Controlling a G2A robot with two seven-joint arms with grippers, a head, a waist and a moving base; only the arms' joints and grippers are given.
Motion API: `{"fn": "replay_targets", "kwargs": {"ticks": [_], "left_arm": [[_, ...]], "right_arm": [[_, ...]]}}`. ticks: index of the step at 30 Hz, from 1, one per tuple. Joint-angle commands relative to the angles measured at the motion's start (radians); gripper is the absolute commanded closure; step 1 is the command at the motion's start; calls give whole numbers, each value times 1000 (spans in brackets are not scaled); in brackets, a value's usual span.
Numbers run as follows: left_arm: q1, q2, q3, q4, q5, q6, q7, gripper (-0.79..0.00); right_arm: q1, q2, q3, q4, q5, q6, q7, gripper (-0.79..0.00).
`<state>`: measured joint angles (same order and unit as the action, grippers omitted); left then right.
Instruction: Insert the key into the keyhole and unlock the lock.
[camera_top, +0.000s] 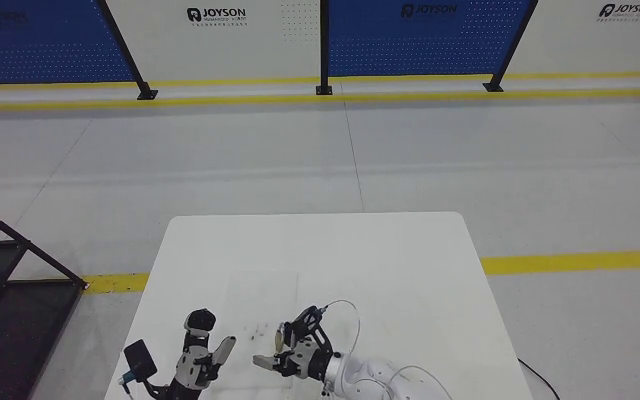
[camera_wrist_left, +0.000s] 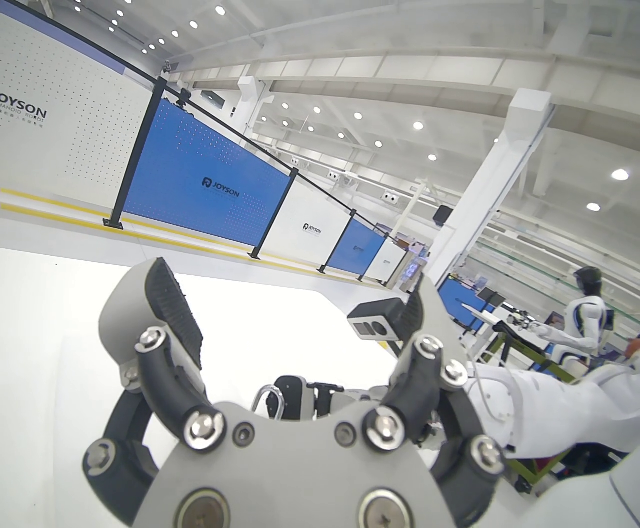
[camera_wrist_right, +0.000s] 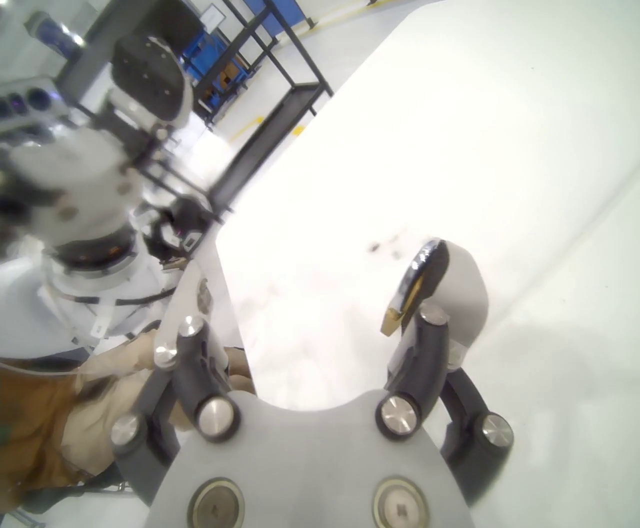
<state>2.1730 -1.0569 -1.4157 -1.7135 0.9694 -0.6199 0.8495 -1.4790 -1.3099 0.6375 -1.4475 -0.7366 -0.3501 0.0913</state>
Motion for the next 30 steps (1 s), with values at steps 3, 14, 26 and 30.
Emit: {"fn": "replay_targets", "kwargs": {"ticks": [3, 14, 26, 30], "left_arm": [[-1, -2, -5, 5, -6, -8, 1, -785], [-5, -9, -16, 11, -14, -17, 10, -785], [-4, -16, -23, 15, -24, -26, 7, -785], [-8, -18, -18, 17, -26, -19, -26, -785]], "right_arm": [[-14, 8, 7, -19, -5, -38, 7, -785], [-2, 11, 15, -8, 67, -156, 21, -785], [-36, 32, 97, -57, 62, -246, -108, -785], [-143, 80, 219, -178, -15, -332, -170, -785]]}}
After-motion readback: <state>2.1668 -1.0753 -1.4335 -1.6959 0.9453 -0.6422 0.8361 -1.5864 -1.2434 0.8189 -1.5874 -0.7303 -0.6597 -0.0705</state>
